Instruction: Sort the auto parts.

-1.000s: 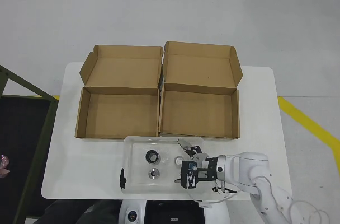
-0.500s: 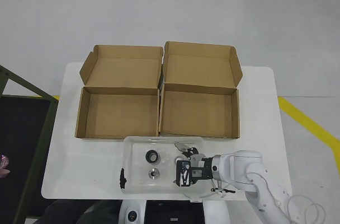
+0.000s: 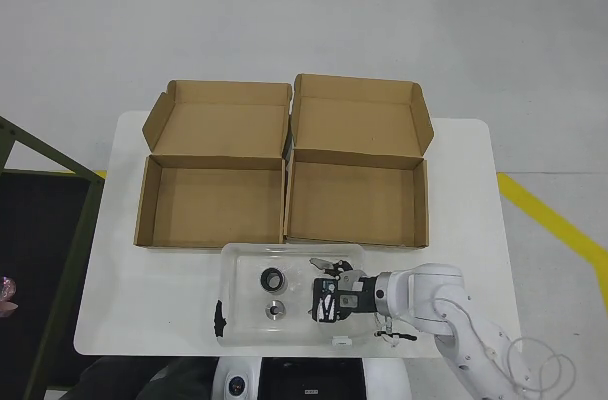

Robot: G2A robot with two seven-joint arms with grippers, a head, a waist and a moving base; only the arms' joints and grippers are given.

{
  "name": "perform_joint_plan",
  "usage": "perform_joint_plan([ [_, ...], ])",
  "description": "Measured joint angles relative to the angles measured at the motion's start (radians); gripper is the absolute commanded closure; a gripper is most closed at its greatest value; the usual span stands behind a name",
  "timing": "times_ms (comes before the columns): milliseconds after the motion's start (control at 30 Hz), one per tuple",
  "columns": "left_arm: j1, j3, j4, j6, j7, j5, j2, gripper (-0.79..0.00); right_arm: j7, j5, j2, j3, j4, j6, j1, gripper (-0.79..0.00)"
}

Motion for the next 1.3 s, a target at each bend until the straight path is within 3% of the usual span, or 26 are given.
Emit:
perform_joint_plan([
  [100,0.0,0.0,0.0,0.0,0.0,0.0,0.0,-0.785,-0.005,-0.002,0.002,-0.005,0.012,0.01,0.007,-0.391],
  [267,0.0,0.0,0.0,0.0,0.0,0.0,0.0,-0.785,-0.014,-0.009,0.005,-0.01,0.032,0.021,0.01,-0.351],
  [333,0.0,0.0,0.0,0.0,0.0,0.0,0.0,-0.785,-0.018,-0.01,0.007,-0.012,0.037,0.024,0.012,-0.302],
  [467,0.0,0.0,0.0,0.0,0.0,0.0,0.0,-0.785,-0.027,-0.006,0.01,-0.015,0.036,0.027,0.013,0.0],
  [933,0.0,0.0,0.0,0.0,0.0,0.0,0.0,-0.785,-0.106,0.04,0.025,-0.005,-0.013,-0.028,0.029,0.0],
  [1300,0.0,0.0,0.0,0.0,0.0,0.0,0.0,-0.785,-0.263,0.073,0.034,0.018,-0.058,-0.037,0.042,0.0],
])
